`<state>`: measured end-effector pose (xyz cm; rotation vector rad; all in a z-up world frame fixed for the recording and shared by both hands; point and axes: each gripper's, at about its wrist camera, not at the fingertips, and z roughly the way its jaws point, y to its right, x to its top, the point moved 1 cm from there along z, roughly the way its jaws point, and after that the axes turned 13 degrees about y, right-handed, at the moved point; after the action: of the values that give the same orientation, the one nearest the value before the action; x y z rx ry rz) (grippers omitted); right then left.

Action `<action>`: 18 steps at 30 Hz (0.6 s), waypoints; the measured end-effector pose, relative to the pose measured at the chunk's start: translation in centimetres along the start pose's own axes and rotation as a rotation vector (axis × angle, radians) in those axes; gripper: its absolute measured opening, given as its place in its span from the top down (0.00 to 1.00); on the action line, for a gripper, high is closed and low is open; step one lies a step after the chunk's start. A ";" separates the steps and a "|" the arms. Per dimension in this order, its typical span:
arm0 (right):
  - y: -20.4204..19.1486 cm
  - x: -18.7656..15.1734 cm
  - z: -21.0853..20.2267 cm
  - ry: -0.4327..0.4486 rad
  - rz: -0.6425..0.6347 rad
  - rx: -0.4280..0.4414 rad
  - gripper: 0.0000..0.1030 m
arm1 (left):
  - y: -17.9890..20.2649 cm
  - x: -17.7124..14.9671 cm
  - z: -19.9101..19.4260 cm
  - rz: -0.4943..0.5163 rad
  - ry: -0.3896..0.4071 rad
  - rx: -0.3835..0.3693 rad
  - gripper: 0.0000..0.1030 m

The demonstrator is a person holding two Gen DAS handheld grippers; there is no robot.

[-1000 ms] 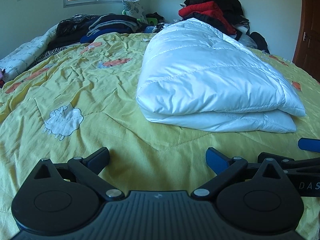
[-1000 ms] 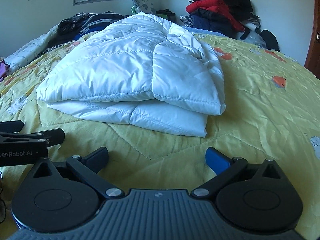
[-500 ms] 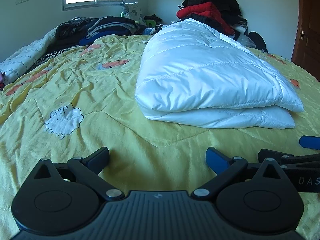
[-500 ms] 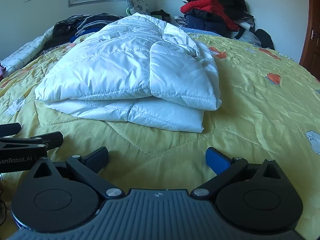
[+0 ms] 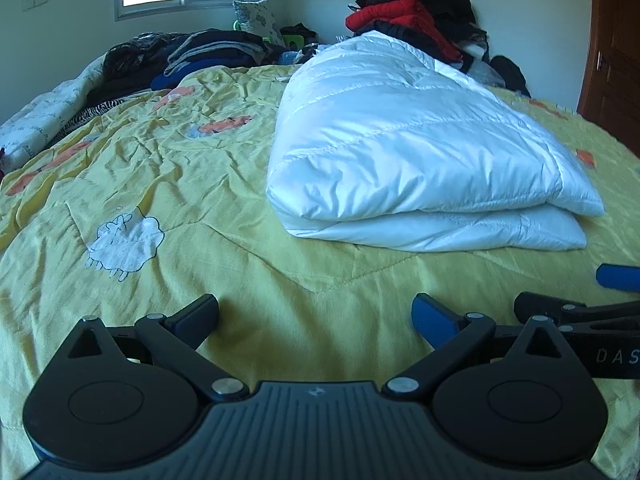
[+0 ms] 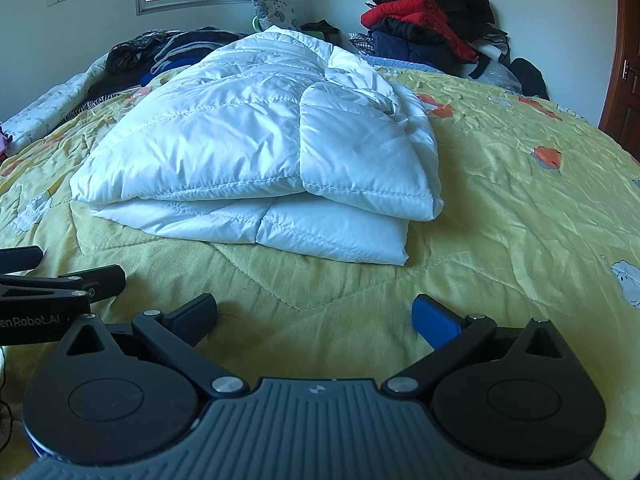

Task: Fold small clothes

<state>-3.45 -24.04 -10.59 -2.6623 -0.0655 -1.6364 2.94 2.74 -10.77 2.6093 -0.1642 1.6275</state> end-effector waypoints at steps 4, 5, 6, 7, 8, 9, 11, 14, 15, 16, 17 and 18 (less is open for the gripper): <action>0.0 0.0 0.0 0.000 0.000 0.000 0.01 | 0.0 0.0 0.0 -0.010 -0.001 0.006 0.00; 0.0 0.0 0.0 0.000 0.000 0.000 0.01 | 0.0 0.0 0.0 -0.012 -0.001 0.007 0.00; 0.0 0.0 0.0 0.000 0.000 0.000 0.01 | 0.0 0.0 0.0 -0.014 0.000 0.007 0.00; 0.0 0.0 0.1 0.000 0.000 0.000 0.01 | -0.1 0.0 0.0 -0.016 0.001 0.007 0.00; 0.0 0.0 0.1 0.000 0.001 0.000 0.01 | -0.1 0.0 0.0 -0.013 0.001 0.007 0.00; 0.0 0.0 0.1 0.000 0.001 -0.001 0.01 | -0.1 0.0 -0.1 -0.014 0.001 0.007 0.00; 0.0 0.0 0.1 0.000 0.000 -0.001 0.01 | 0.0 0.0 -0.1 -0.014 0.002 0.006 0.00; -0.1 0.0 0.1 0.000 0.000 -0.001 0.01 | -0.1 0.0 -0.1 -0.013 0.002 0.007 0.00; -0.1 0.0 0.1 0.000 0.000 -0.001 0.01 | 0.0 0.0 -0.1 -0.013 0.001 0.007 0.00; -0.1 0.0 0.1 0.001 0.001 -0.001 0.01 | 0.0 -0.1 -0.1 -0.012 0.001 0.007 0.00; -0.1 0.0 0.1 0.000 0.000 -0.001 0.01 | -0.1 0.0 -0.1 -0.013 0.002 0.007 0.00; 0.0 0.0 0.1 0.000 0.001 -0.001 0.01 | 0.0 -0.1 -0.1 -0.013 0.002 0.007 0.00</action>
<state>-3.39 -23.99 -10.61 -2.6623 -0.0642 -1.6373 2.84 2.80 -10.78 2.6081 -0.1410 1.6289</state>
